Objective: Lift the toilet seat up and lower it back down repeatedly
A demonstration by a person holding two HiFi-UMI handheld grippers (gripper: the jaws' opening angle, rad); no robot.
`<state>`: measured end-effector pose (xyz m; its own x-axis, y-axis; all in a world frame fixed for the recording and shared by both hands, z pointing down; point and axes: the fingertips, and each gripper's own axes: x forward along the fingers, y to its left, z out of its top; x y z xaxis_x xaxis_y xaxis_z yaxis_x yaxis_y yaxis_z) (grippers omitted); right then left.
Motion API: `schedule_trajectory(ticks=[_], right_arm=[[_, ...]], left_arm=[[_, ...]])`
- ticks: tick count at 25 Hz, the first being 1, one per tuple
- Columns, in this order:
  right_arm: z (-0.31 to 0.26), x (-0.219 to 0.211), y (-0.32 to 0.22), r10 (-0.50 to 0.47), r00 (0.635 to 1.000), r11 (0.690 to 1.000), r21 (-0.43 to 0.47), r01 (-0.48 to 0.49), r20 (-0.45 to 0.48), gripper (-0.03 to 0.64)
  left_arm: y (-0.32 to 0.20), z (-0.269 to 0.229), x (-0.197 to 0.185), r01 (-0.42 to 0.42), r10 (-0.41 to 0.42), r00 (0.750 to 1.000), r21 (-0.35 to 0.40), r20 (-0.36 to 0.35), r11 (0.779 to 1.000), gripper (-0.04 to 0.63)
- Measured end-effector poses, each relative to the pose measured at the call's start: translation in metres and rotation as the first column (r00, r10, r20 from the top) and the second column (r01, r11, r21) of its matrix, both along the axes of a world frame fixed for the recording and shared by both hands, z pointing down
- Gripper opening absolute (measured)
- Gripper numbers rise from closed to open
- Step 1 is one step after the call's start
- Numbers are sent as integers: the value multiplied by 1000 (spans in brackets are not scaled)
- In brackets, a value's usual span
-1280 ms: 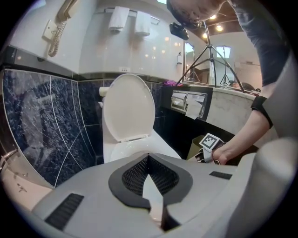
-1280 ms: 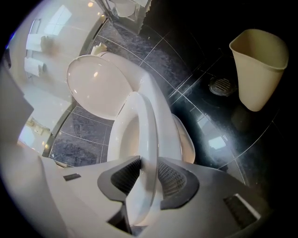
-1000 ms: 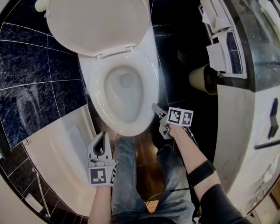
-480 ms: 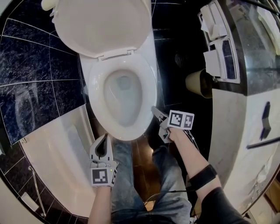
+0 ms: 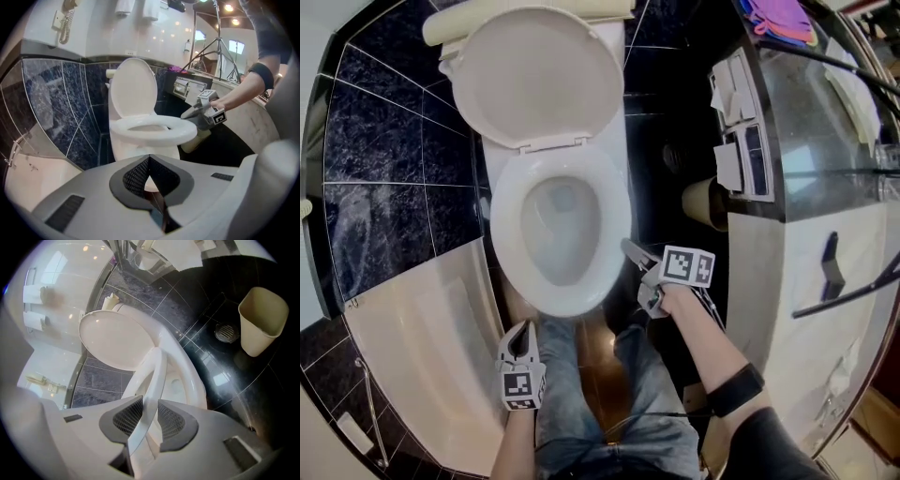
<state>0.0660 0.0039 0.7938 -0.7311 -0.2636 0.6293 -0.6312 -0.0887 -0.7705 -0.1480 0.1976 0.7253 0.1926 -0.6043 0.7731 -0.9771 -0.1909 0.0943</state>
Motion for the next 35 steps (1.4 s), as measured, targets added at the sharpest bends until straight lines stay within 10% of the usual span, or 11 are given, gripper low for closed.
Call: schedule_trajectory(ticks=[26,35], right_arm=[[-97,-9,-69,134,991,990,43,-133,-25,135],[-200,-15,-108,77,997,975,210,-71,-20,44]], left_arm=[[-145,-88,3,81,-65,990,127,-124,989,-3],[-213,-130,-8,79,-59,990,150,-129,986,-3]])
